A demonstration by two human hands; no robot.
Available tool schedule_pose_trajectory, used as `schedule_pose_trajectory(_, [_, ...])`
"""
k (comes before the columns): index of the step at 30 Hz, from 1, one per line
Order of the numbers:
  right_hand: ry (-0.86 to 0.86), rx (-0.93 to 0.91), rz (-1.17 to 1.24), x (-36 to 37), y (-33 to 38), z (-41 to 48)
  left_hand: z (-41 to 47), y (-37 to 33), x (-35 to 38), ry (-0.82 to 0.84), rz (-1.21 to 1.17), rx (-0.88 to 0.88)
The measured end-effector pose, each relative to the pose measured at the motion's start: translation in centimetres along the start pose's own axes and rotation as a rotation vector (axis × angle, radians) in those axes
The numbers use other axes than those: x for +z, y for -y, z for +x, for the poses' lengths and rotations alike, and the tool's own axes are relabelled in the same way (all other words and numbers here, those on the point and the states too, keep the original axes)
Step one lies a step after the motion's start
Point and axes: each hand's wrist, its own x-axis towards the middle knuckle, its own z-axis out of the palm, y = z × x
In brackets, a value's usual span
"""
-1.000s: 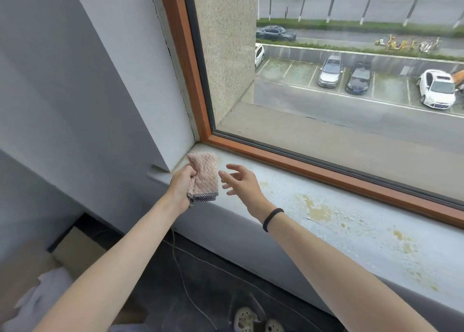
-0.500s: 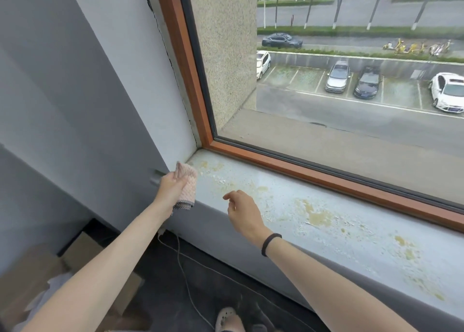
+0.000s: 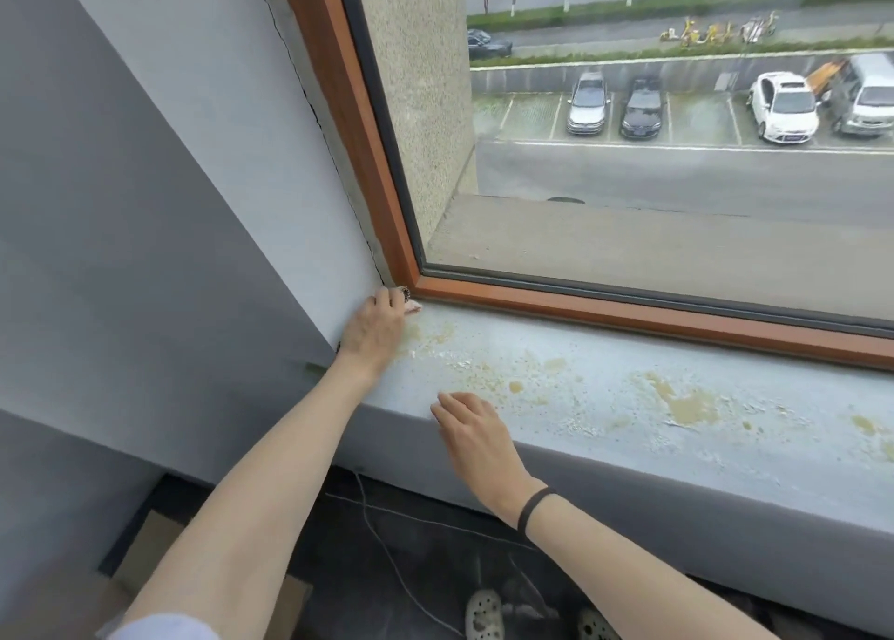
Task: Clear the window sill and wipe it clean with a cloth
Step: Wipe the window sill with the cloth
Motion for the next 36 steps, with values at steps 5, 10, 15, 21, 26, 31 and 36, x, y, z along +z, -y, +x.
schedule_pose_trajectory(5, [-0.002, -0.020, -0.060, 1.4, 0.0, 0.3, 0.8, 0.0, 2.1, 0.105, -0.009, 0.030])
schedule_pose_trajectory(10, [-0.027, -0.043, -0.115, 1.4, 0.3, 0.6, 1.0, -0.2, 3.1, 0.068, -0.332, 0.016])
schedule_pose_trajectory(15, [-0.012, -0.043, -0.189, 1.2, 0.3, 0.3, 0.4, -1.0, 1.2, -0.118, -0.347, 0.000])
schedule_pose_trajectory(21, [0.008, -0.112, -0.235, 0.8, -0.4, 0.7, 2.8, -1.5, 2.4, 0.053, -0.096, -0.144])
schedule_pose_trajectory(26, [0.031, -0.145, -0.244, 1.4, -0.9, 0.6, 3.2, -3.6, 2.4, 0.034, -0.324, -0.050])
schedule_pose_trajectory(31, [0.050, -0.132, -0.164, 1.0, -0.7, 0.5, 1.5, -2.7, 1.7, -0.056, -0.499, 0.102])
schedule_pose_trajectory(36, [0.075, -0.159, -0.176, 1.0, -0.6, 0.7, 1.0, -0.1, 2.7, -0.009, -0.363, -0.158])
